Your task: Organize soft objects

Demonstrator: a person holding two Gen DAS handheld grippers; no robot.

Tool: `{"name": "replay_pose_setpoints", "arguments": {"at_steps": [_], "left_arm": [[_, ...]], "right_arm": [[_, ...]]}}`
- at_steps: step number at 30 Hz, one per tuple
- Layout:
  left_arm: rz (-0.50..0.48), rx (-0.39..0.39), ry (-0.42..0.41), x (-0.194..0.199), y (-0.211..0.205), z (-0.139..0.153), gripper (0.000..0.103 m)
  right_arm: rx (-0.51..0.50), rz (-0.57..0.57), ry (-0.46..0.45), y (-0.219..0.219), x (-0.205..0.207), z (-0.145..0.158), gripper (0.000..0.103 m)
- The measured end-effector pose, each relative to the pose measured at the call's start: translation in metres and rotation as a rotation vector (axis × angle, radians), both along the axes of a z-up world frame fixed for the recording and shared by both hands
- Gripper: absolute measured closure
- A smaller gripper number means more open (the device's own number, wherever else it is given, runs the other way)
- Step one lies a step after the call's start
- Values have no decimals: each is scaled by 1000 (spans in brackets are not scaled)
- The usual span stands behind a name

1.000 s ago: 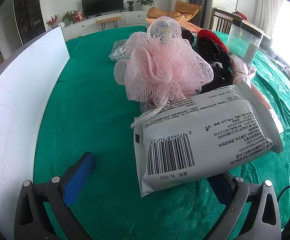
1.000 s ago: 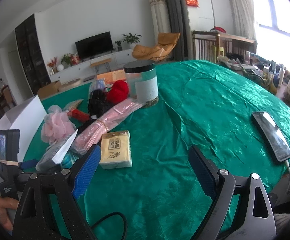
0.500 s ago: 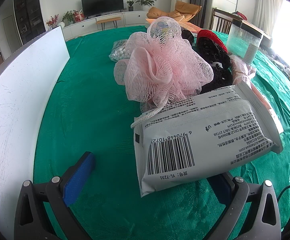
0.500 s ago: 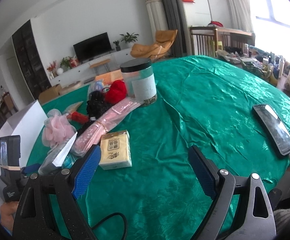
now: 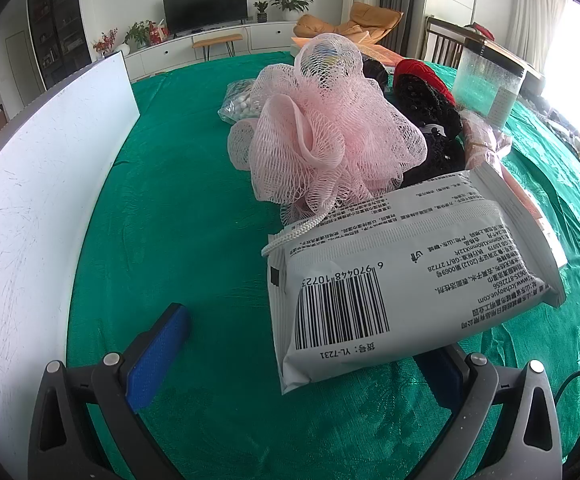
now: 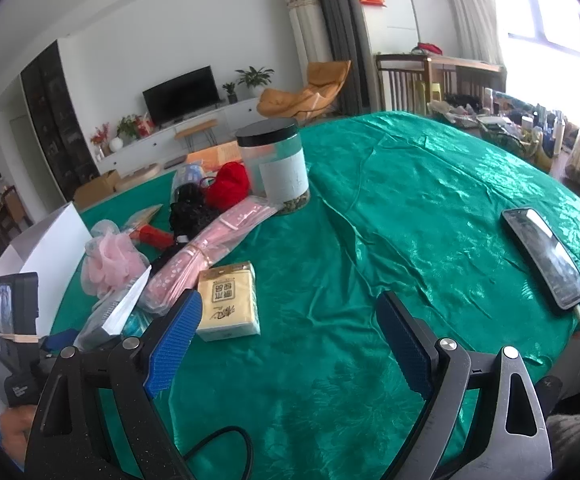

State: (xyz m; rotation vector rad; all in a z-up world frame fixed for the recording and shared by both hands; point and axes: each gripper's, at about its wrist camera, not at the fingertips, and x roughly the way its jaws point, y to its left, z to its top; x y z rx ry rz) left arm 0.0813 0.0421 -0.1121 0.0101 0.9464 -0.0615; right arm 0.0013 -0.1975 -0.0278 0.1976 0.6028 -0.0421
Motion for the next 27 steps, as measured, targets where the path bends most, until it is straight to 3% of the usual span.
{"name": "replay_pose_setpoints", "arguments": {"at_steps": [27], "left_arm": [[0,0,0,0,0,0,0]], "right_arm": [[-17,34,4,7,1,0,12]]}}
